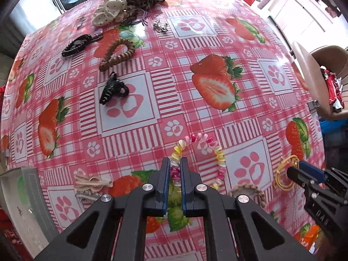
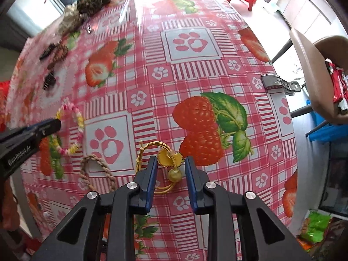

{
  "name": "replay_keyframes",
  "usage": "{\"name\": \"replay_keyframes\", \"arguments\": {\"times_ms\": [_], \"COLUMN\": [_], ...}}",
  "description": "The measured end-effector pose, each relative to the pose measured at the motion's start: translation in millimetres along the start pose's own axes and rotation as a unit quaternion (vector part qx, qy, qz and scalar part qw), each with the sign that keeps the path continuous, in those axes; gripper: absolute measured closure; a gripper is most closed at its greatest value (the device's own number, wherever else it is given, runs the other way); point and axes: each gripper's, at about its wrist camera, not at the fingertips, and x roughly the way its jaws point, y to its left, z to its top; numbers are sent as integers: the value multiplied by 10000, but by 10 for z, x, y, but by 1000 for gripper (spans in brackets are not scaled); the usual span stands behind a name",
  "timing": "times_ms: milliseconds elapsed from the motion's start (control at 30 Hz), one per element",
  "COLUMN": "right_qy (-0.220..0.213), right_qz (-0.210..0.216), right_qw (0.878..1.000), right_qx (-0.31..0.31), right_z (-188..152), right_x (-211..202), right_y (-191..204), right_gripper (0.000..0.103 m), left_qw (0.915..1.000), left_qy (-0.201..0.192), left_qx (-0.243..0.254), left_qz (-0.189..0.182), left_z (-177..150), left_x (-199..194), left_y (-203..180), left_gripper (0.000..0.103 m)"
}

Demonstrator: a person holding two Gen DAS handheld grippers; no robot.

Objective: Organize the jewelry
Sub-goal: 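Grasp the gold hoop with the right tool while the left grasps the pink-yellow beaded bracelet, then carry both items into the white tray and open both tools to release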

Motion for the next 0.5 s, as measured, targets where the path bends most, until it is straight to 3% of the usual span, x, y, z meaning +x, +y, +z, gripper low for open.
{"name": "replay_keyframes", "arguments": {"times_ms": [500], "right_qy": [-256], "right_qz": [380], "right_qw": [9989], "right_qx": [-89], "right_z": [-114], "right_x": [-554], "right_y": [105], "right_gripper": [75], "left_qw": [9984], "left_qy": [-380], "left_qx": [-313], "left_qz": [-278], "left_z": [-567], "left_x": [-754], "left_y": [428], "left_gripper": [88]}}
